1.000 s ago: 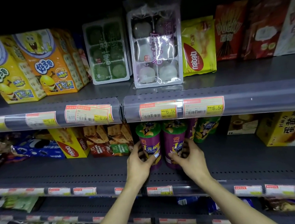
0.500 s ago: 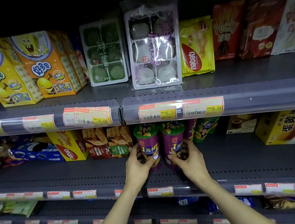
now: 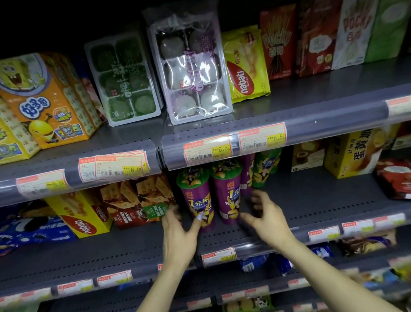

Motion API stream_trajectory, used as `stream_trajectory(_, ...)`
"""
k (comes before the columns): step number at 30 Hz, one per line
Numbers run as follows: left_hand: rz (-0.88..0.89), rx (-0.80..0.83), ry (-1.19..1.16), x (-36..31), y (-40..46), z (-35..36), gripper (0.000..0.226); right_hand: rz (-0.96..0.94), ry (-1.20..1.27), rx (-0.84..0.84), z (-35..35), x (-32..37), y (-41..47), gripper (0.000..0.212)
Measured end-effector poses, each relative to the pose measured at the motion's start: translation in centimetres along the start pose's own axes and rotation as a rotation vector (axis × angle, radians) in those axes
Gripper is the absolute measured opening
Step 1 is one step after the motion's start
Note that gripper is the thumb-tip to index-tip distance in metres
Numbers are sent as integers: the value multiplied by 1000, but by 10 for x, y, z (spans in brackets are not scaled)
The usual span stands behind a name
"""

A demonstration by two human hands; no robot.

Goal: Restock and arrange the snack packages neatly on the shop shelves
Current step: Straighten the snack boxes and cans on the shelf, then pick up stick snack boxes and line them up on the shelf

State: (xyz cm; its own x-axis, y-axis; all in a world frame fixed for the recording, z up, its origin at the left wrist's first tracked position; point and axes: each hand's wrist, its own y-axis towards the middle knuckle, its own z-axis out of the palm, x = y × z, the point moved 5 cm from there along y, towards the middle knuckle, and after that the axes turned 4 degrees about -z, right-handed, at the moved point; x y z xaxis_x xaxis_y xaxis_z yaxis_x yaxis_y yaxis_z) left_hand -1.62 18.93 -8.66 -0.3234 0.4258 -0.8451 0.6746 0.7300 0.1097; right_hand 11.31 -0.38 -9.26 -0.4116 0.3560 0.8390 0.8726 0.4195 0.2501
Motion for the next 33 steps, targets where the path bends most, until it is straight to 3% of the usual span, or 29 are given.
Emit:
stream_trajectory(6, 128, 19, 183, -15, -25, -1, 15, 36, -77, 7, -27, -9, -6, 40)
stream_trajectory(9, 238, 122, 203, -31, -34, 17, 9, 43, -90, 5, -44, -14, -5, 31)
stream_trajectory(16, 374, 257, 186, -96, -45, 108, 8, 17, -137, 27, -114, -44, 2, 22)
stream_trajectory(25, 287, 334, 27, -182, -68, 258, 21, 23, -263, -29, -269, -125, 22, 22)
stream_trajectory(33, 168, 389, -12, -235, -89, 340, 36, 133, -335, -154, -347, -188, 29, 32)
